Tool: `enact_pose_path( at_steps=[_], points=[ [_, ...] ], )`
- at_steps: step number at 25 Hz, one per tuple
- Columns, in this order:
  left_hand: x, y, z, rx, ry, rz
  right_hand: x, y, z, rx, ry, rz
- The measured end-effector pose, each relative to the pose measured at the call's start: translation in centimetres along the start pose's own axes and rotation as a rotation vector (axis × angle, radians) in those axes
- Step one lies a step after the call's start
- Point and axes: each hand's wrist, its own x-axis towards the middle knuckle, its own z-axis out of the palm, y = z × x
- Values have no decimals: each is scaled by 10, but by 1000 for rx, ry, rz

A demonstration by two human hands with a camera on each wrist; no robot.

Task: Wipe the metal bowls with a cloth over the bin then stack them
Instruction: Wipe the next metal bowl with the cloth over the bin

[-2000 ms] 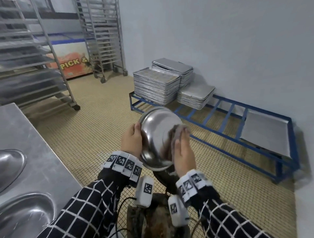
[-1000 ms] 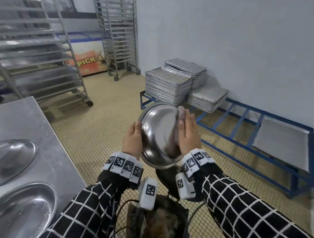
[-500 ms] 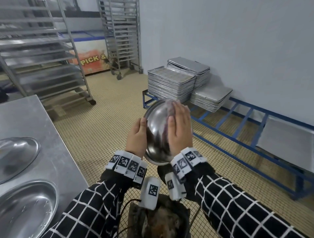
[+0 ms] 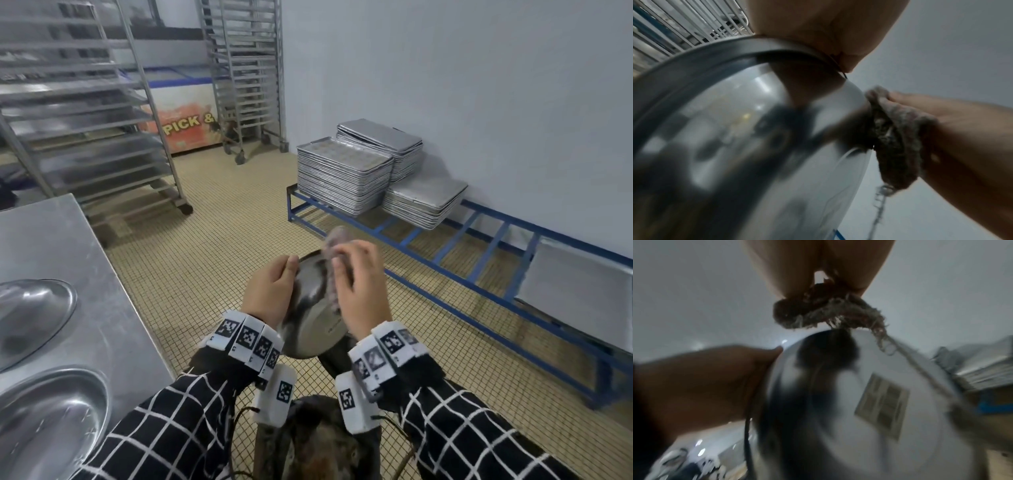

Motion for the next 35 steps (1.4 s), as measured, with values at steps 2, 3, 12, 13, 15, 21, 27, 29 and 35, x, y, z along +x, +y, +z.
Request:
enact_pose_path(
  at_steps=[2, 3, 12, 13, 15, 21, 27, 29, 35],
  points=[
    [1, 4, 2, -42, 26, 23, -10, -1, 13, -153, -53, -192],
    [1, 6, 2, -68, 44, 25, -13, 3, 15, -199, -39, -229],
    [-4, 4, -6, 83, 82, 112, -25, 18, 5, -33, -8, 88],
    [-5, 6, -3, 96, 81, 130, -28, 11, 10, -94, -20, 34],
    [-9, 10, 2, 123, 79, 161, -31, -2, 18, -139, -12, 1],
    [-12, 17, -2, 63, 92, 142, -16, 20, 4, 194, 174, 314],
    [-12, -4, -7, -132, 84, -10, -33, 35, -30, 569, 131, 718],
    [-14, -14, -4, -102, 23, -7, -33, 37, -36, 431, 80, 692],
    [-19, -21, -3, -13, -87, 82, -15, 50, -48, 239, -26, 465]
  ],
)
